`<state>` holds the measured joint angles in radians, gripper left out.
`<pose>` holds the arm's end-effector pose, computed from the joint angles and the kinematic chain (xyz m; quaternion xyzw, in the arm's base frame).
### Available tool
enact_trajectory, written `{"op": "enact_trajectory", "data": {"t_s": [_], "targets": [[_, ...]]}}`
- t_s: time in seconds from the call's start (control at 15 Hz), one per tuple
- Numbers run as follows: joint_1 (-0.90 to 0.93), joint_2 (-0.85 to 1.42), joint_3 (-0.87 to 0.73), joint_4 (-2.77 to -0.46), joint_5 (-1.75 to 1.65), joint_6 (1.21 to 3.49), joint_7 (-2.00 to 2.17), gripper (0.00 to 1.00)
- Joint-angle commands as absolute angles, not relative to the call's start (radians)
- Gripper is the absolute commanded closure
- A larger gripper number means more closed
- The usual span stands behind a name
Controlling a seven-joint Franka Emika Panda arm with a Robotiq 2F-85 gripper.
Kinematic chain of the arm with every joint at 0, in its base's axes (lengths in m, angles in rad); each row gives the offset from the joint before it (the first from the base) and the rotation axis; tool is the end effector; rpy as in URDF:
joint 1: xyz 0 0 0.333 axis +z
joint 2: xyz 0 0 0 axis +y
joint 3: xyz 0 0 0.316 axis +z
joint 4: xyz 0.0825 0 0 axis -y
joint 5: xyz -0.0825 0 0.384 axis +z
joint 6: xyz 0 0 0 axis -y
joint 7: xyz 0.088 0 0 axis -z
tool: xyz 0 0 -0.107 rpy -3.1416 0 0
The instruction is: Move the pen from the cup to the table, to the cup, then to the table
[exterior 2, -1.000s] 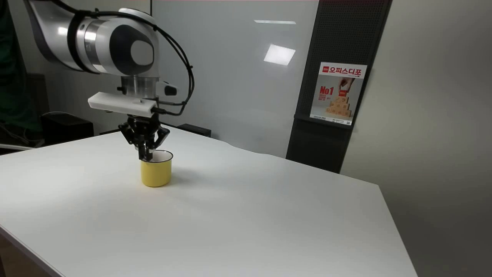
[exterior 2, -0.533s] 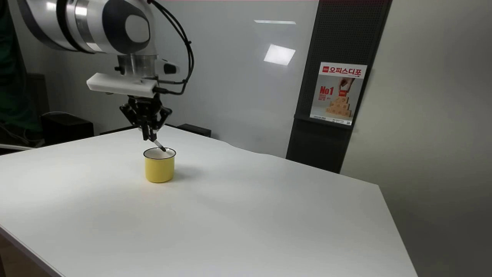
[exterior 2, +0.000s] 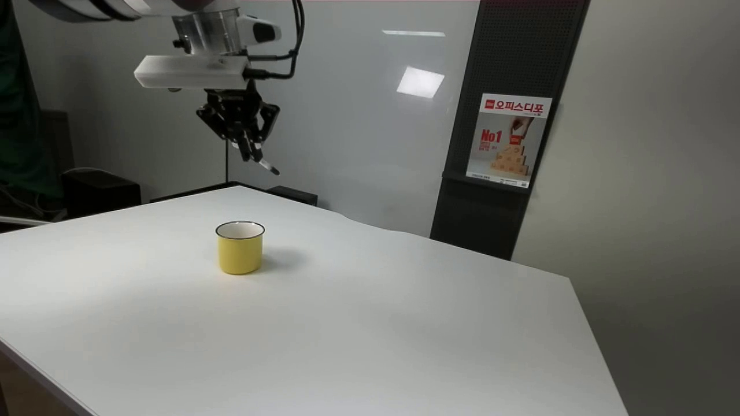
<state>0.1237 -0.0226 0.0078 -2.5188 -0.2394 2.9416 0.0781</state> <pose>0.4900 0.0803 0.3339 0.9651 0.1347 0.2232 0.0259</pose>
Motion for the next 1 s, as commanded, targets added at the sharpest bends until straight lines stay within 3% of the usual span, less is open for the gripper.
{"op": "enact_trajectory", "data": {"t_s": [0.0, 0.47, 0.93], "targets": [[0.075, -0.073, -0.028, -2.572, -0.307, 3.009, 0.157, 0.96], [0.034, 0.107, -0.057, -2.516, -0.188, 3.144, 0.069, 0.96], [-0.19, 0.333, 0.221, -2.381, 0.086, 3.122, -0.107, 0.96]]}}
